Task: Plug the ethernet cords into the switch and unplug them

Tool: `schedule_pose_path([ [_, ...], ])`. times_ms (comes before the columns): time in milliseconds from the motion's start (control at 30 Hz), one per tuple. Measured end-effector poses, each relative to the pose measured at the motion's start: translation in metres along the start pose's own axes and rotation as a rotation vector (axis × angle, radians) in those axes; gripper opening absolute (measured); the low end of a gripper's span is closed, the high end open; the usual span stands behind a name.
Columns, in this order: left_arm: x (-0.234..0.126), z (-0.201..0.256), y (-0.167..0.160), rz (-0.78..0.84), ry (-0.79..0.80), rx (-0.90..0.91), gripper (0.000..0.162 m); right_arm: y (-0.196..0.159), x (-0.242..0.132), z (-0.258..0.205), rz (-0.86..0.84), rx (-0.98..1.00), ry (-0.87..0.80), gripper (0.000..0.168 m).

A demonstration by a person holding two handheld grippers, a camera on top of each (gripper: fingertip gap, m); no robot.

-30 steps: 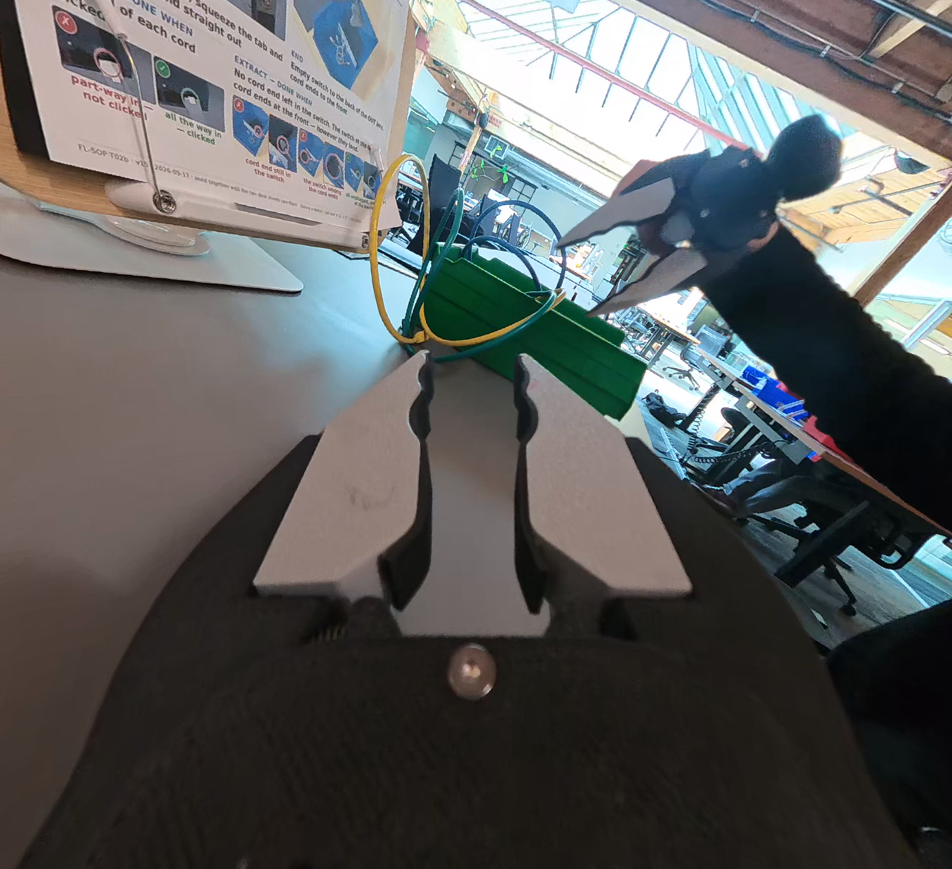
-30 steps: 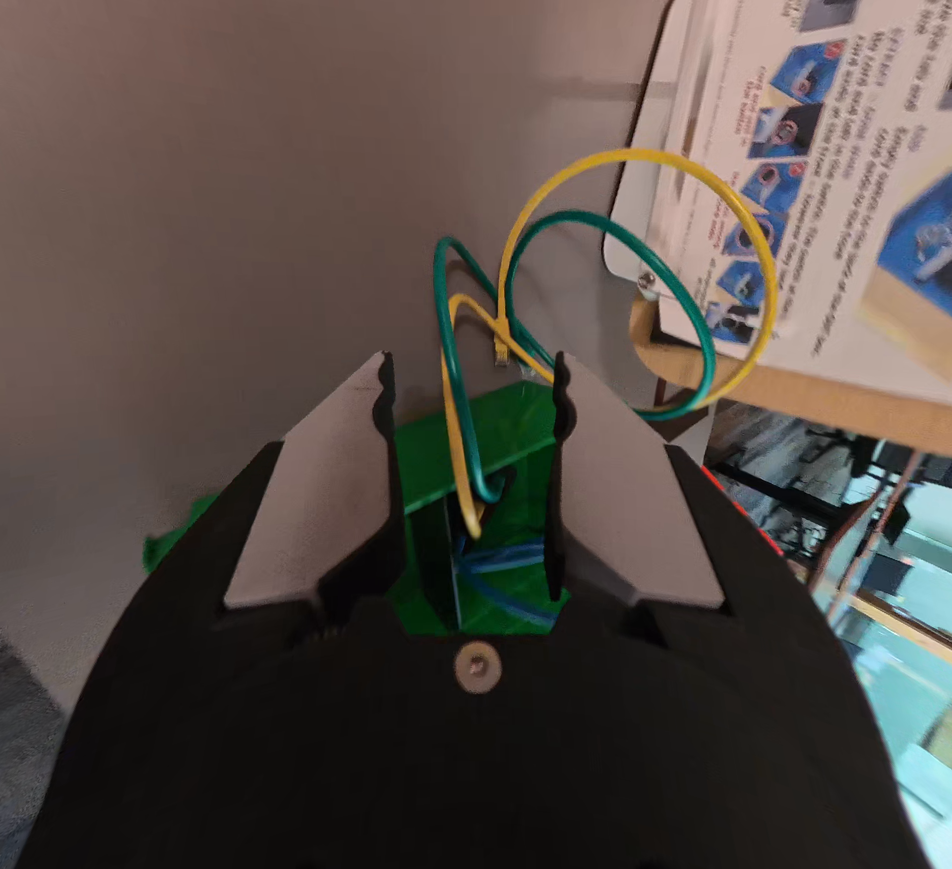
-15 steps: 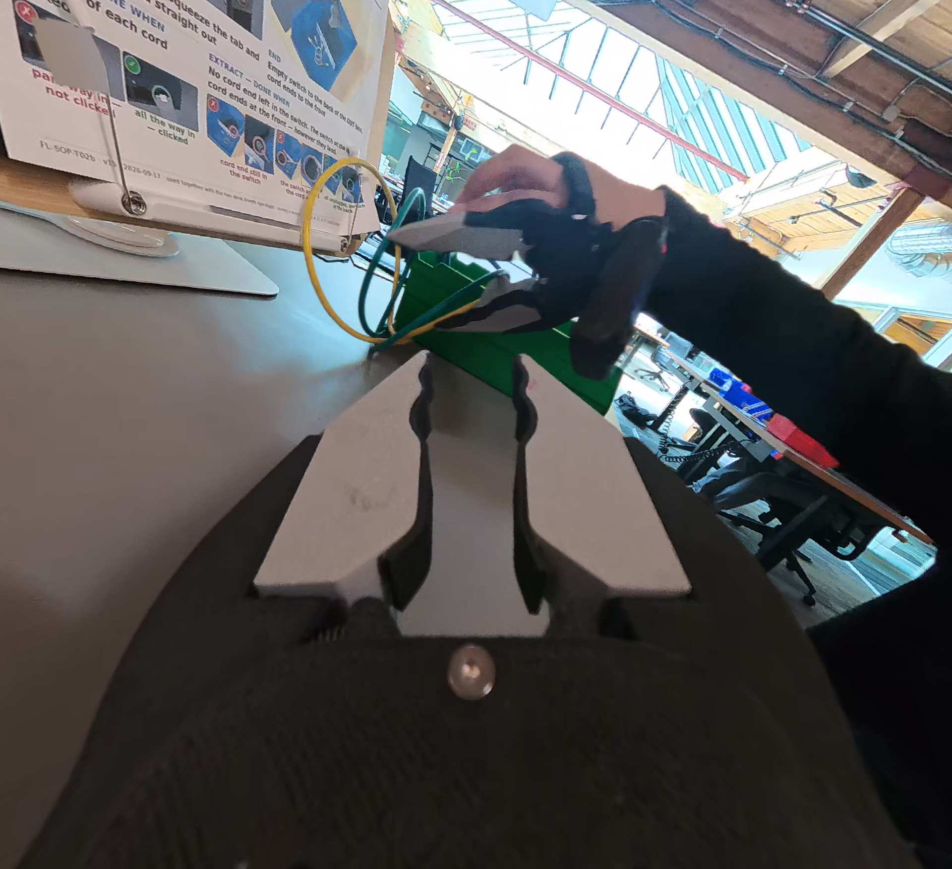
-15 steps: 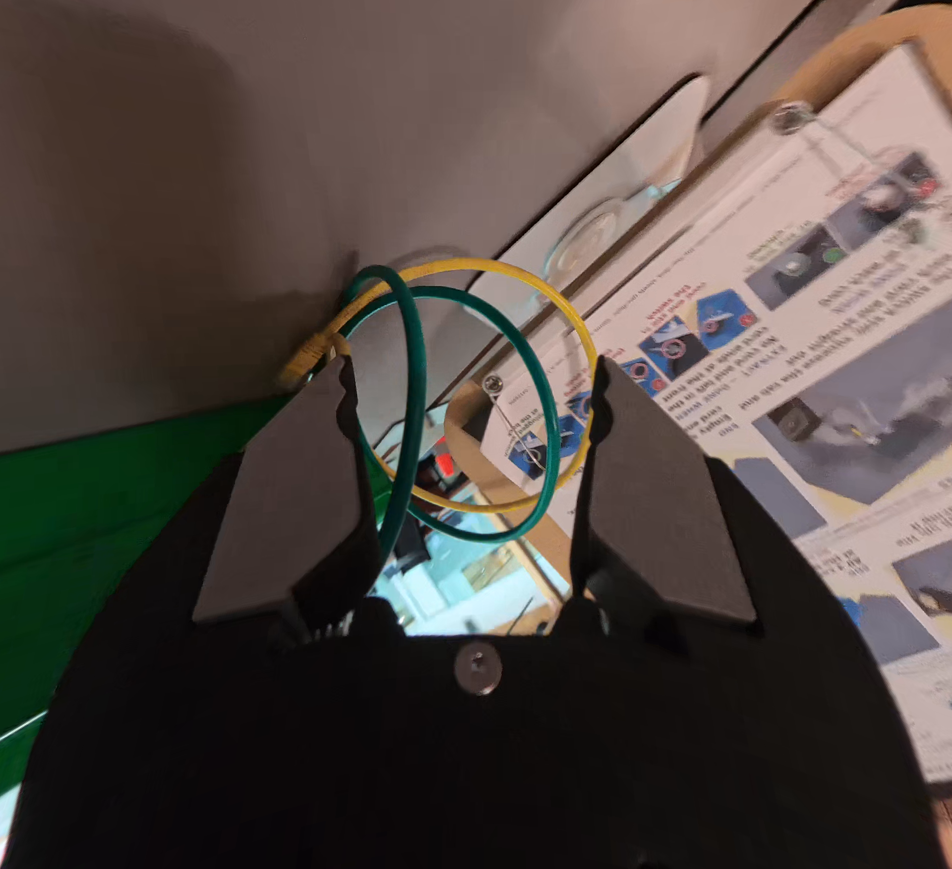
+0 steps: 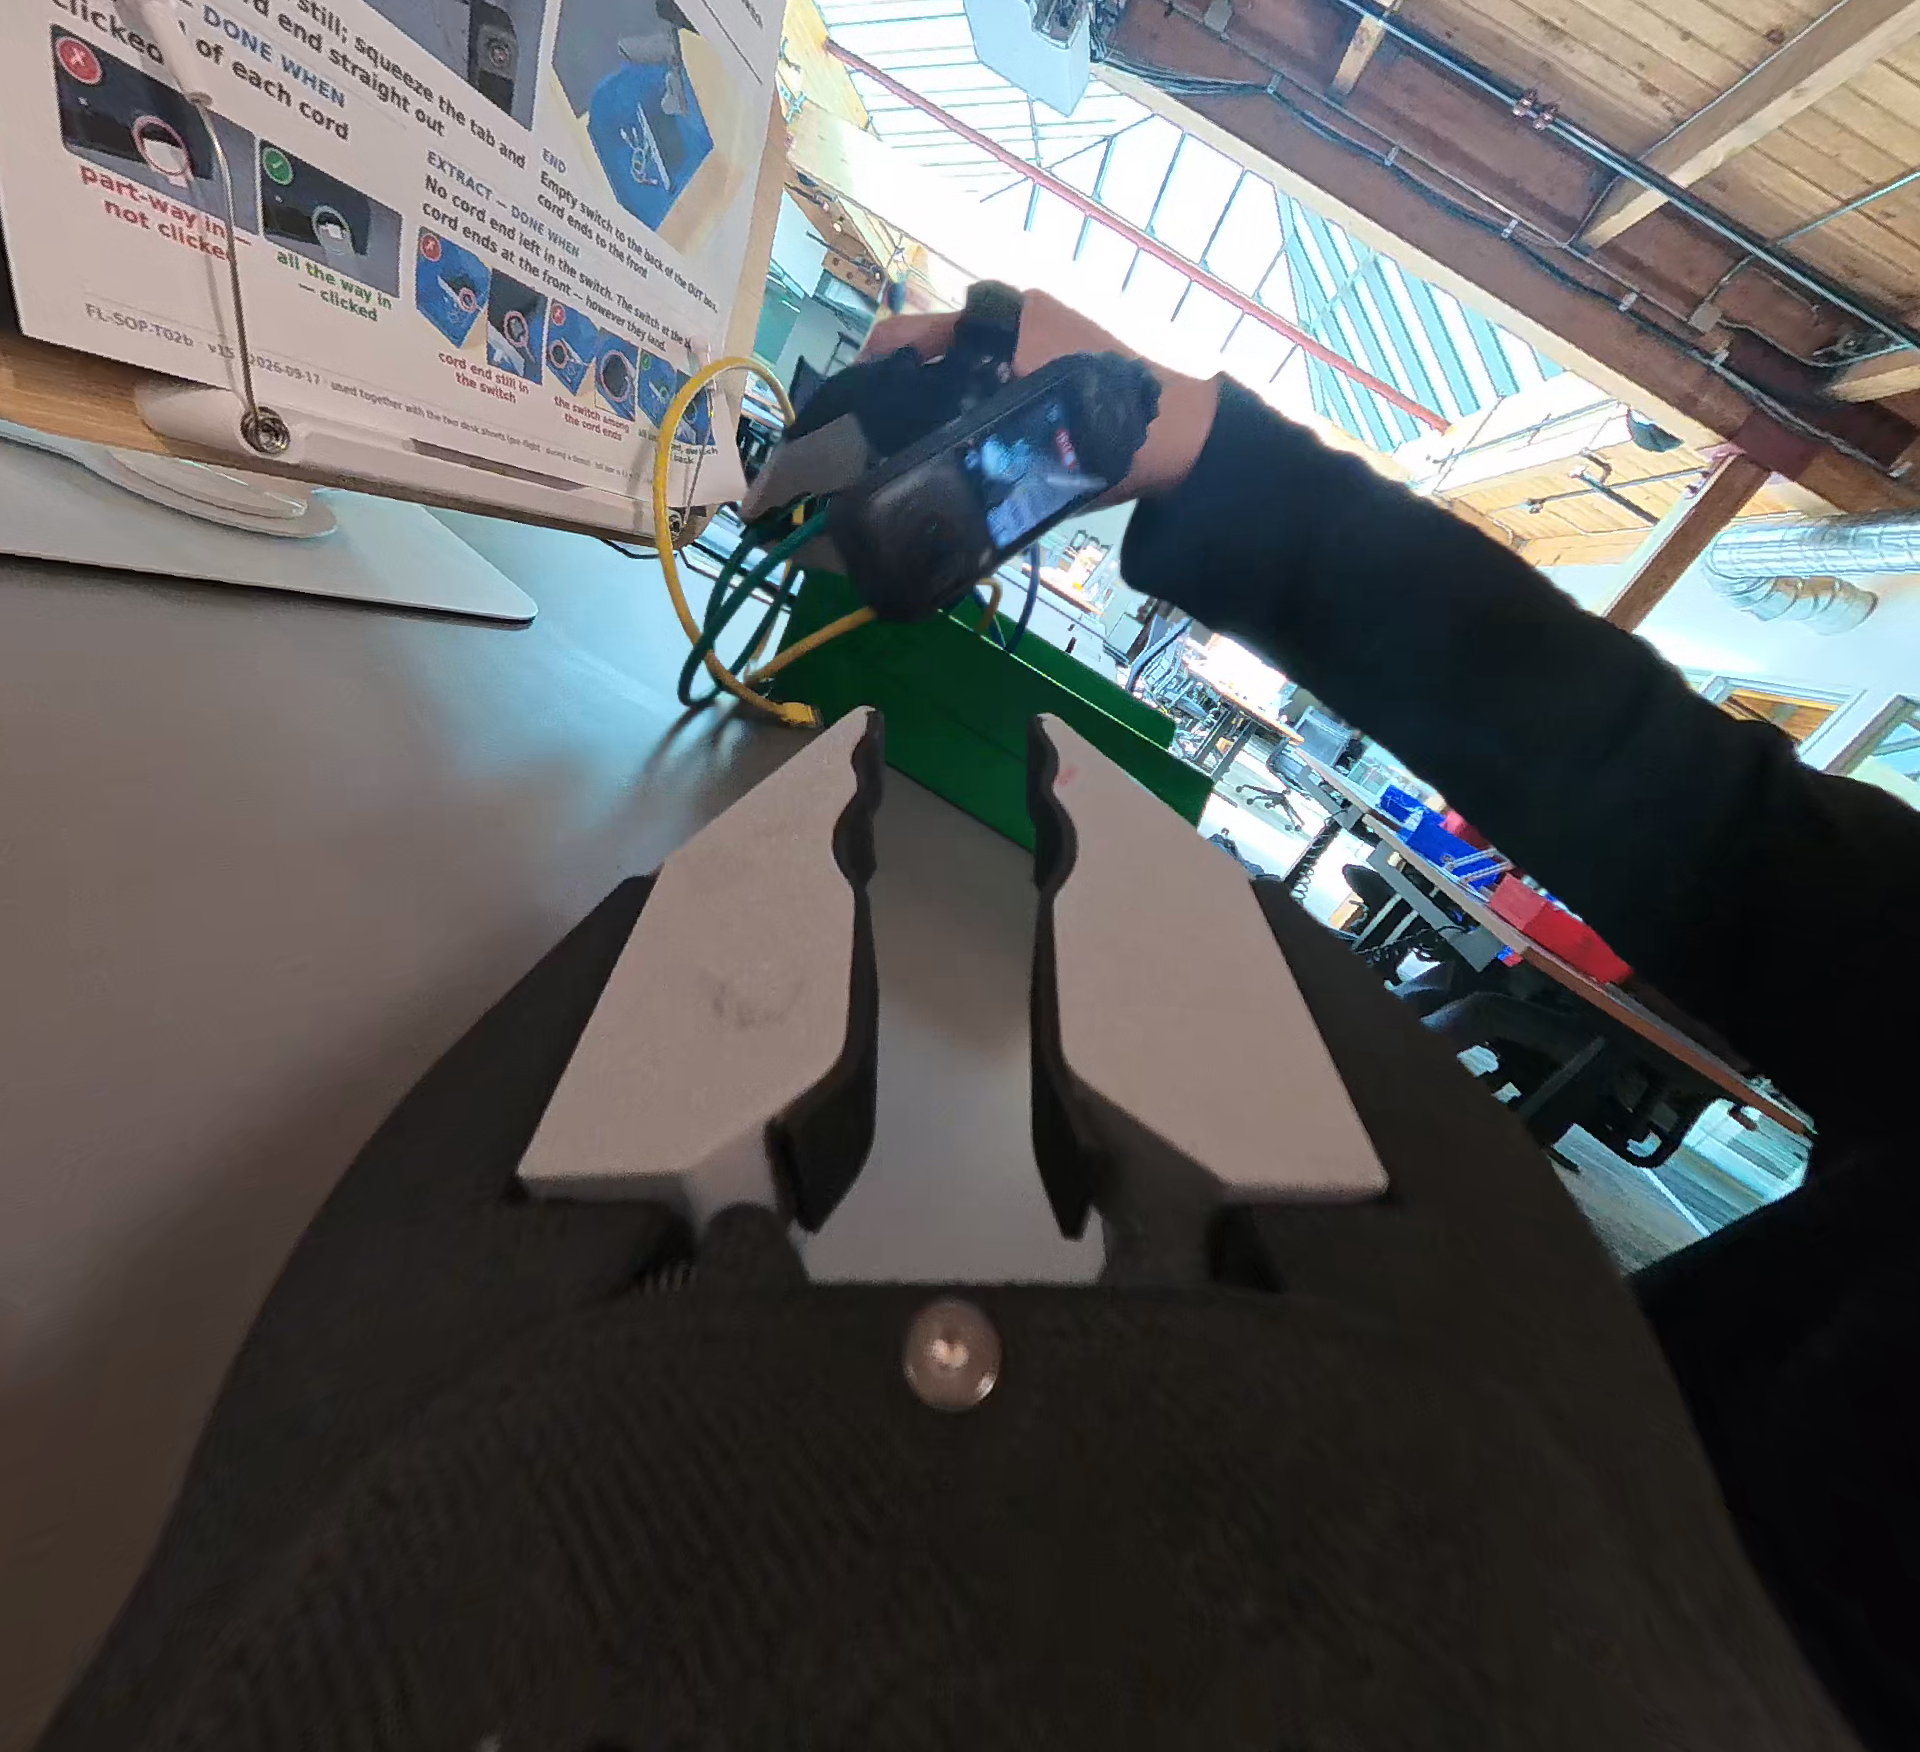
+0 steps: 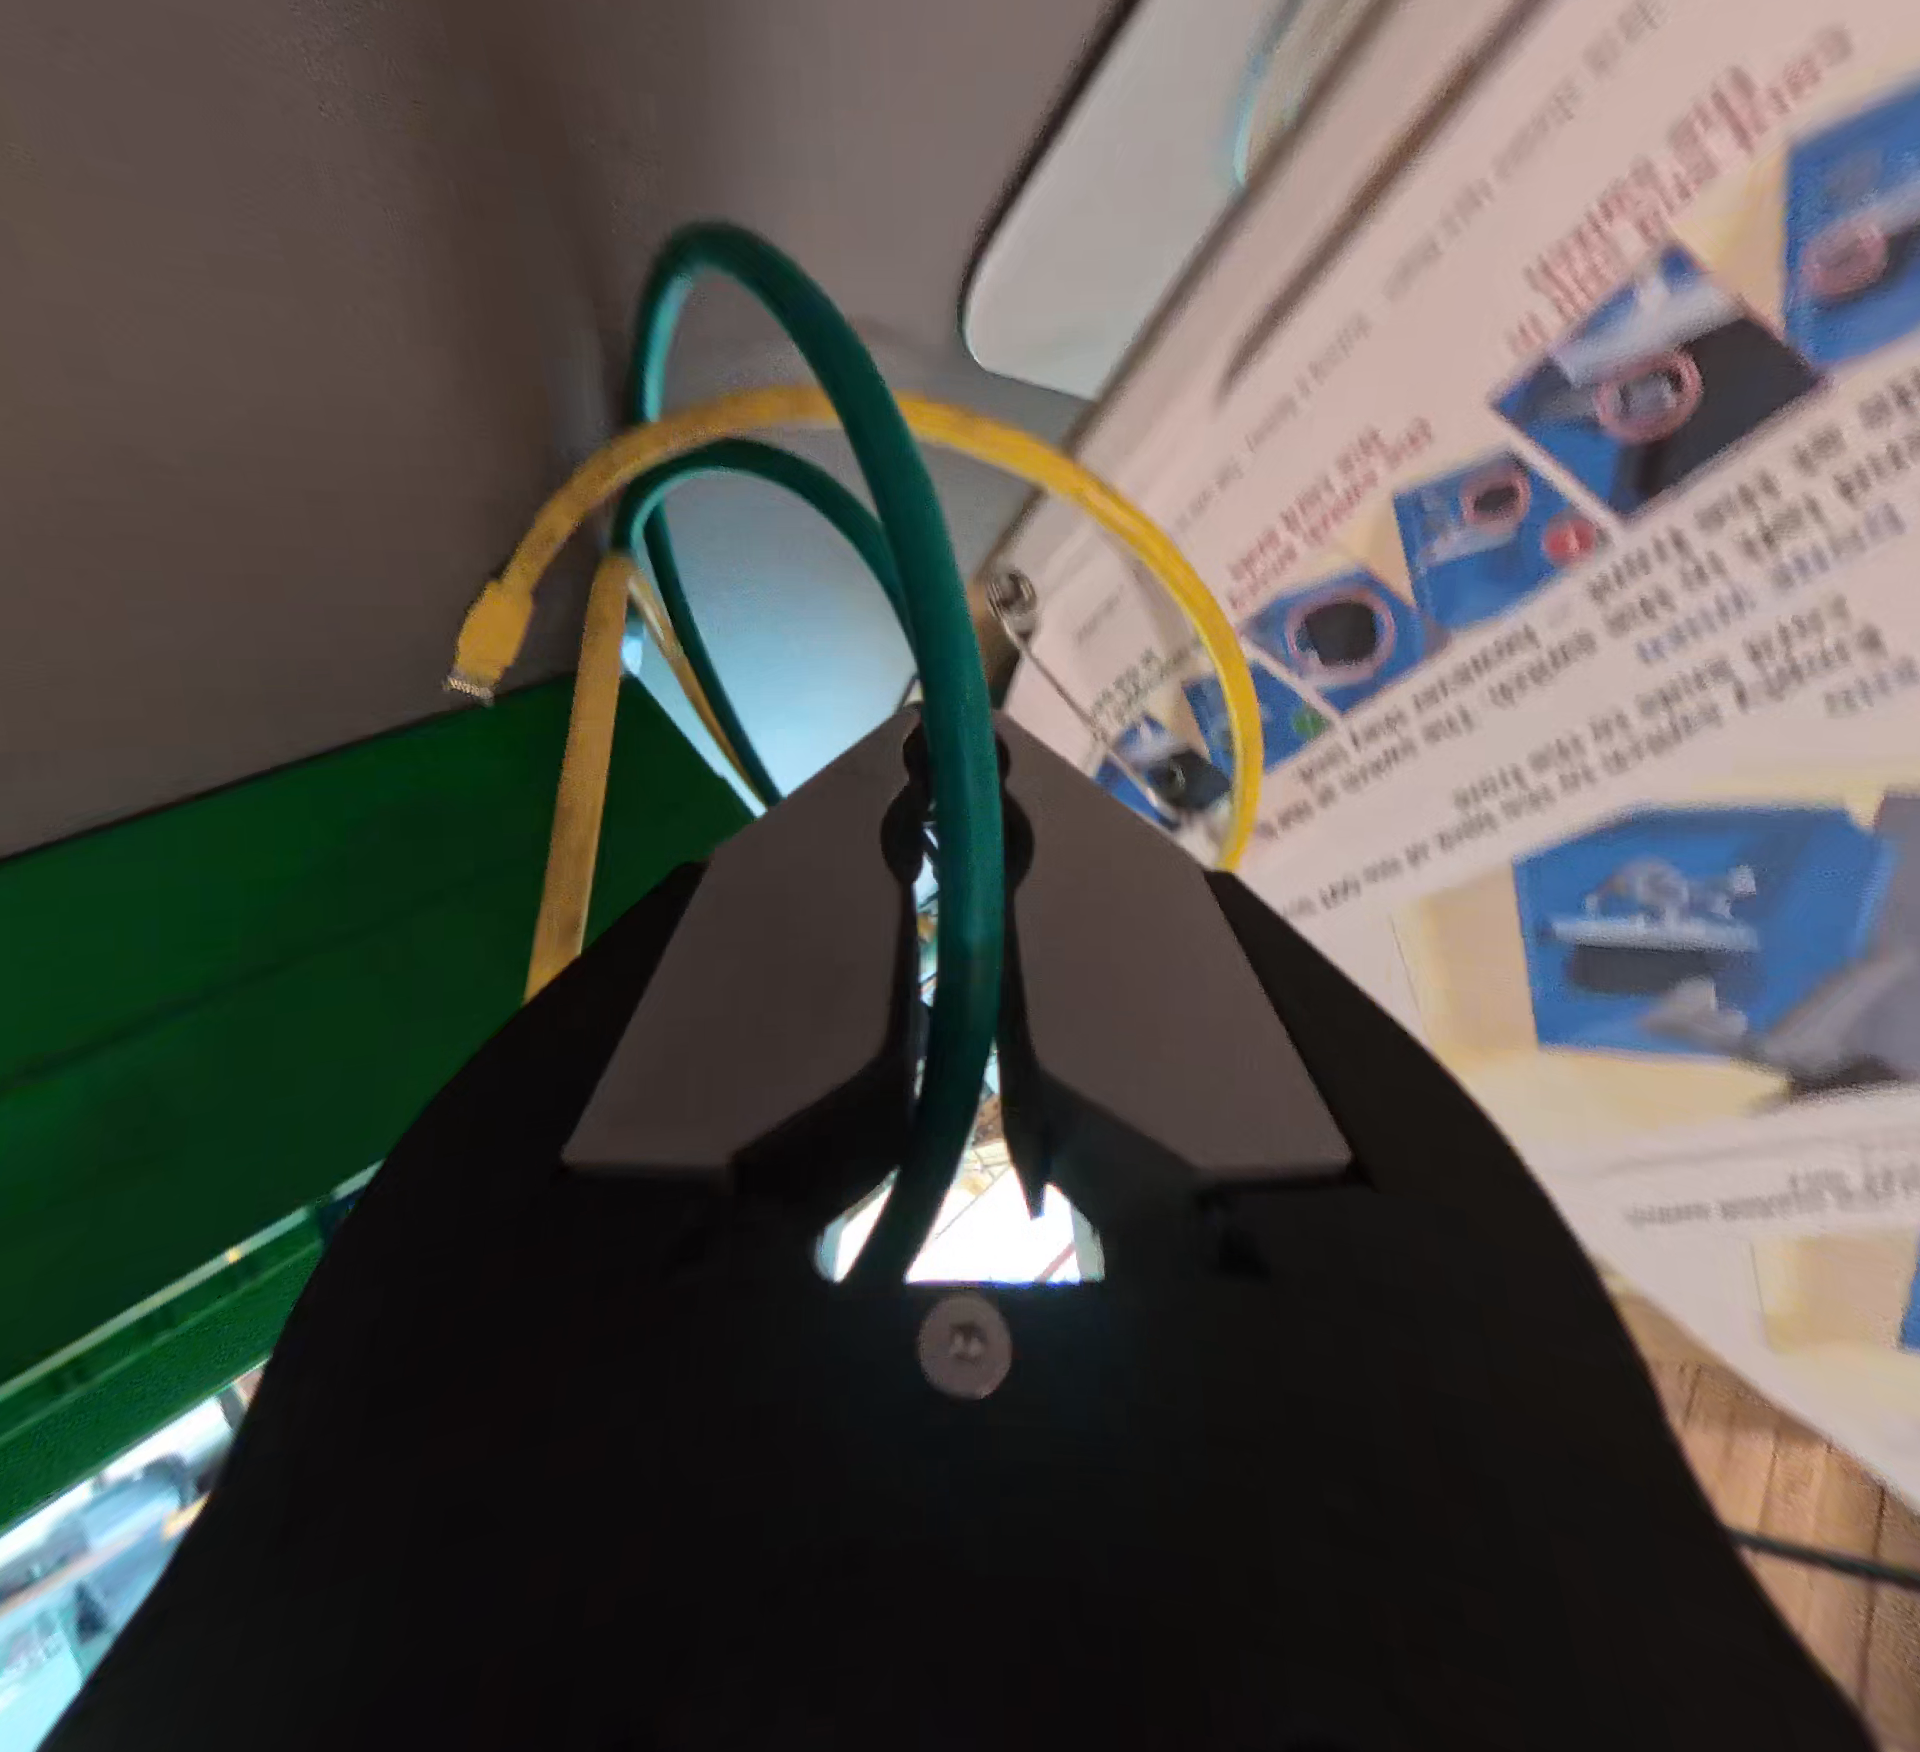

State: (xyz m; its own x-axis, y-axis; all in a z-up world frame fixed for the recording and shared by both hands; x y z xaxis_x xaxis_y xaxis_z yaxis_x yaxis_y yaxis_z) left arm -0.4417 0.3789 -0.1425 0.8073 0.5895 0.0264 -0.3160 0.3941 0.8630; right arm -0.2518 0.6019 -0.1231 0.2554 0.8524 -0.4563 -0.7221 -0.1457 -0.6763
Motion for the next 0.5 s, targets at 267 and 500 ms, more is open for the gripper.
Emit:
schedule_pose_path([
  [267,-0.005,0.000,0.001,0.028,0.002,-0.011,0.023,-0.131,-0.035,0.005,0.383,0.552,0.003,0.002],
  [500,0.000,0.000,-0.002,0.009,0.003,-0.015,0.023,-0.281,-0.004,-0.047,0.564,1.132,0.067,0.002],
])
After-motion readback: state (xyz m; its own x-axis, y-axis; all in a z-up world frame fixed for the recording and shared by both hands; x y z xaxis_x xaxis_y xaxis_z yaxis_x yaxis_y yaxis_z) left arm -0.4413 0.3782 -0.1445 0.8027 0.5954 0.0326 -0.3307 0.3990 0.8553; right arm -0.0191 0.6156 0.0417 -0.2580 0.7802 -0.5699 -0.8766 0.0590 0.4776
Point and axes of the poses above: each gripper's, where its closed fingertips meet, x out along the fingers, y out of its top, z = x × y across the jaws, the point moved 7 cm from there along -x, back along the fingers, and after that the axes turned 12 degrees about -z, right-handed, at the moved point
